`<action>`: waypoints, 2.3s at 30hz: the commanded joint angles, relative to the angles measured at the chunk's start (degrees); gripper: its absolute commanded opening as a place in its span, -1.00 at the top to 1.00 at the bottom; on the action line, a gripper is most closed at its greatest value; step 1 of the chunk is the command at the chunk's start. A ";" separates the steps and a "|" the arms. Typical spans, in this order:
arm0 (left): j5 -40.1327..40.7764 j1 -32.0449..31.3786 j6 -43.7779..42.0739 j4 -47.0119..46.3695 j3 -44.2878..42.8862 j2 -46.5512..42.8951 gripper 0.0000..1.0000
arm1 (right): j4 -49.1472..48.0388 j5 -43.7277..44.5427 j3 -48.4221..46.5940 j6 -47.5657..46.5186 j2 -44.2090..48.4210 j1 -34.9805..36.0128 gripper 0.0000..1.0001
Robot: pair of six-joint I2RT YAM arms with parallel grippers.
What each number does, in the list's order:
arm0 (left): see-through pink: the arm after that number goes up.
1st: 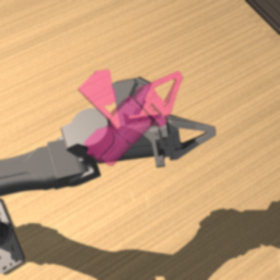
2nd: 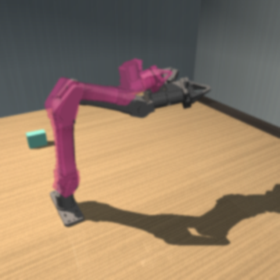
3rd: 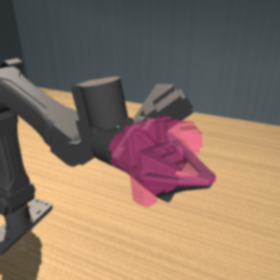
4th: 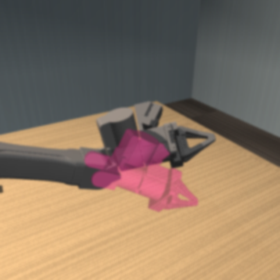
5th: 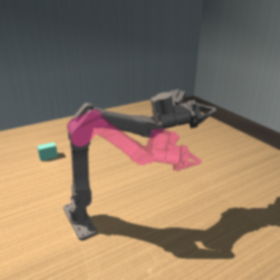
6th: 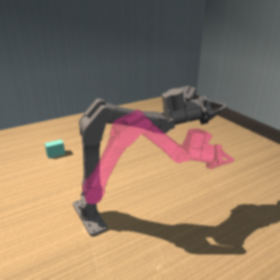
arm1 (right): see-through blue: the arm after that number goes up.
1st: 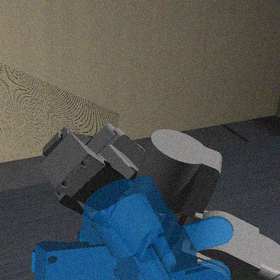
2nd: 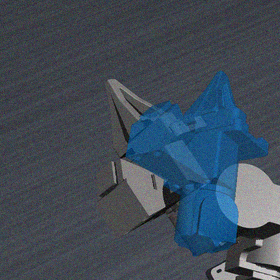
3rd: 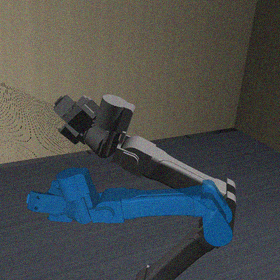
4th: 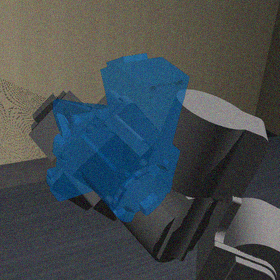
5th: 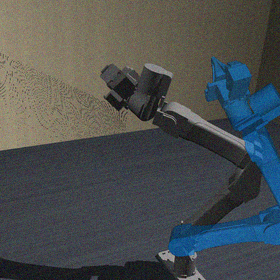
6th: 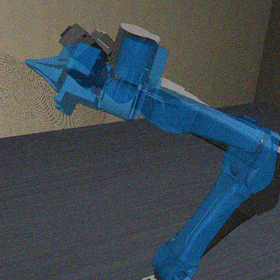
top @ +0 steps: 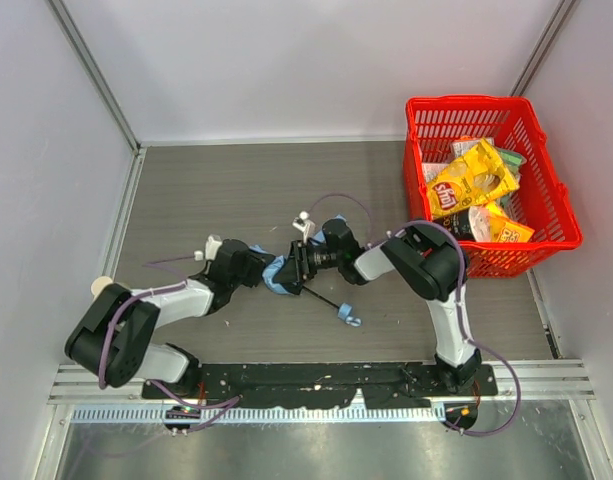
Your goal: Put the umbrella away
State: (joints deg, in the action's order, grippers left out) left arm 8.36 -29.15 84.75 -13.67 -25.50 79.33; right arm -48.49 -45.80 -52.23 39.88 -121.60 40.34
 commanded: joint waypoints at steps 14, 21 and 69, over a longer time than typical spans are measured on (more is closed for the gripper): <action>-2.65 -0.21 0.06 11.46 0.54 -1.10 1.00 | 52.52 50.44 -14.47 -43.21 16.84 16.25 -0.56; -1.68 -0.12 1.29 13.50 -1.22 -1.81 1.00 | 46.58 67.21 -13.08 -45.07 10.69 24.61 -0.56; -0.54 -0.12 -7.15 5.75 2.91 -1.10 1.00 | 35.86 13.26 -5.41 -20.79 10.94 0.09 -0.53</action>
State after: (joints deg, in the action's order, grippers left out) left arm 6.04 -29.50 80.97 -14.83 -24.21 78.94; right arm -41.17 -47.35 -51.96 37.78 -119.17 39.81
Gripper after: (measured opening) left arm 0.387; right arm 0.420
